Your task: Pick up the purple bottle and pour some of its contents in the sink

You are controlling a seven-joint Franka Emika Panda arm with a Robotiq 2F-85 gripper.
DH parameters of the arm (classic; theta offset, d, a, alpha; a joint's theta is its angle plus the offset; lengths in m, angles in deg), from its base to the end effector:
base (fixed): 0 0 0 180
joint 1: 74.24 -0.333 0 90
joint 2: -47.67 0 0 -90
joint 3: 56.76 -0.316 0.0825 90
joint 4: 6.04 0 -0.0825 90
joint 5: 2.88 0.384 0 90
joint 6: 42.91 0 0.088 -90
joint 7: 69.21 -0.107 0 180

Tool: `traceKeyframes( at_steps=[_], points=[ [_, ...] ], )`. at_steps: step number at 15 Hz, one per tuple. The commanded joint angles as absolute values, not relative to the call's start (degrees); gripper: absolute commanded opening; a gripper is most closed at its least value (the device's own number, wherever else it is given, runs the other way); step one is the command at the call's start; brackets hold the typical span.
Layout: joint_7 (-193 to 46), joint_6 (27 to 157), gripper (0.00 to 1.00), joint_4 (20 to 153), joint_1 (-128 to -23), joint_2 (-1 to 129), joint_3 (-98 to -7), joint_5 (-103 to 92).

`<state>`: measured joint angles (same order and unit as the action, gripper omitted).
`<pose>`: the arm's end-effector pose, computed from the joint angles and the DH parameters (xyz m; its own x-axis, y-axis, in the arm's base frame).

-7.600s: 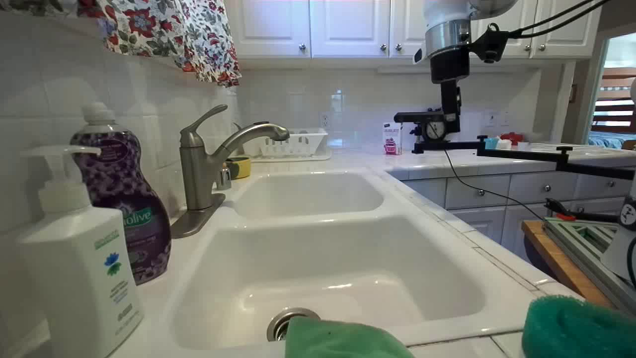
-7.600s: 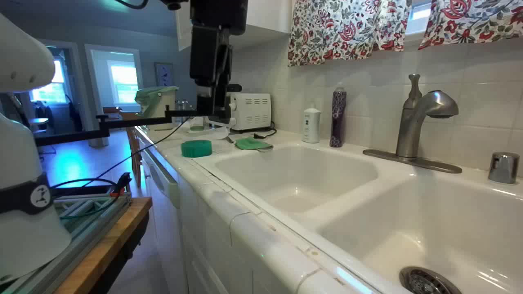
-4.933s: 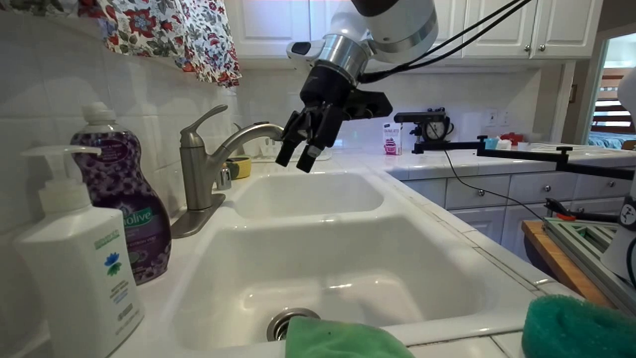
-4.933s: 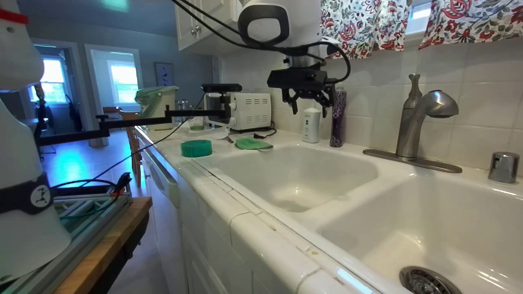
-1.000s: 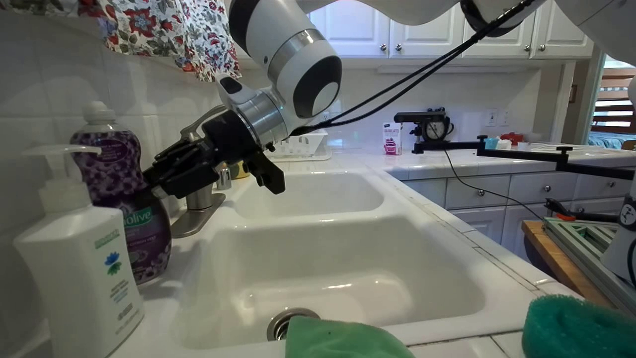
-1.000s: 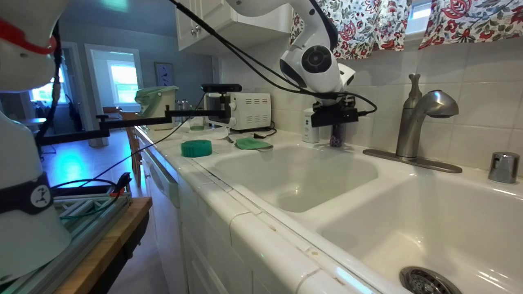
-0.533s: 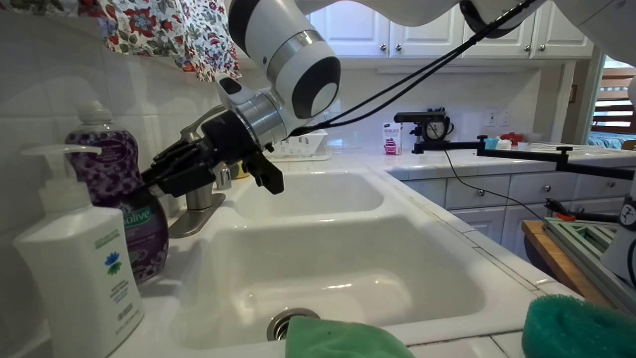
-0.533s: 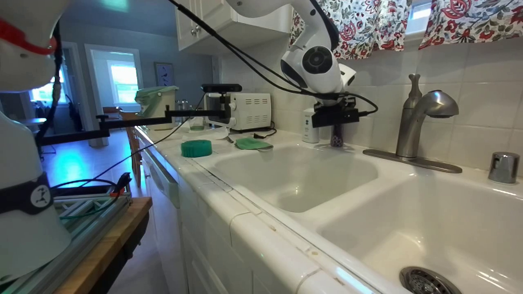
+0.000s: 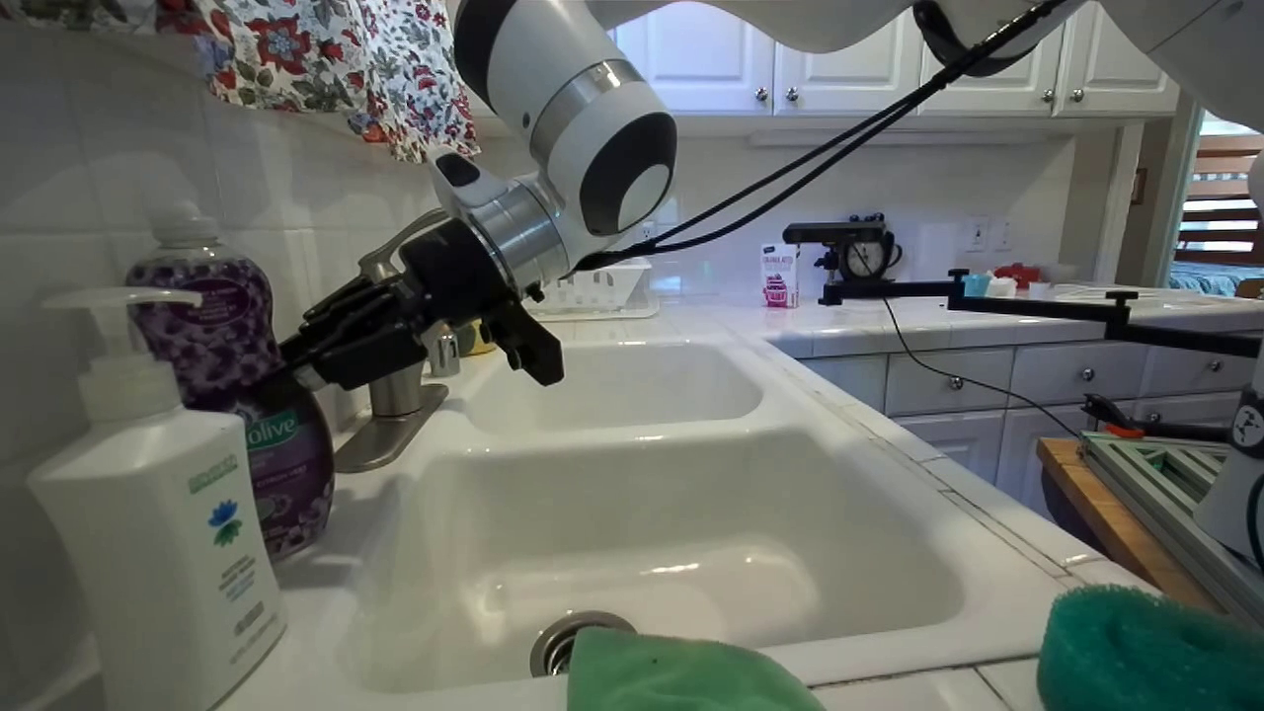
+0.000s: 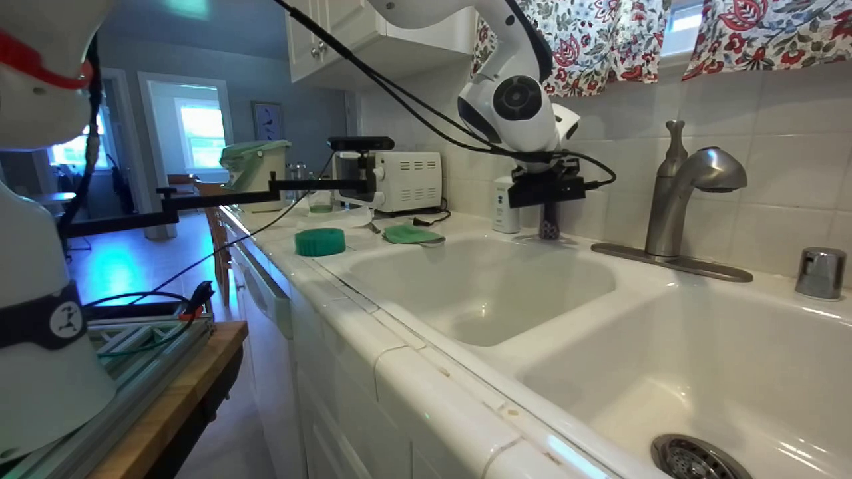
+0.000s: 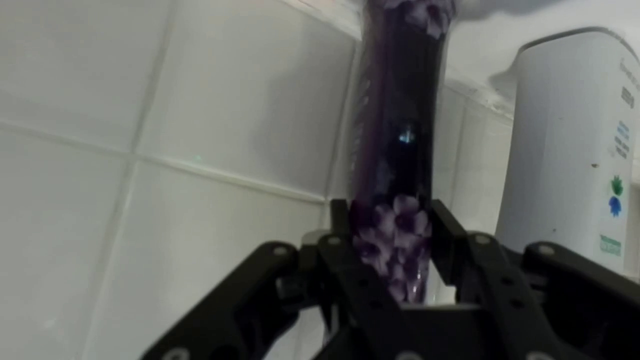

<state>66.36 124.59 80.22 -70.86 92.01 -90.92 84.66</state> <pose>0.6889 0.2355 0.2815 0.0798 0.4862 0.8702 0.8178 -0.5311 0.2218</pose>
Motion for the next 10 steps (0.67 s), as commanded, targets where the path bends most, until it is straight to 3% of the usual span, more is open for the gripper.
traceKeyframes(
  at_steps=[1,4,6,10],
  points=[
    [70.3,123.5,0.4,79.5,-69.5,92.3,-92.1,87.0],
    [69.6,122.8,0.42,80.4,-68.8,91.6,-92.4,86.9],
    [69.4,122.1,0.49,81.0,-68.5,91.2,-92.6,86.8],
    [69.2,119.9,0.41,82.8,-66.8,89.7,-93.8,87.1]
  ],
)
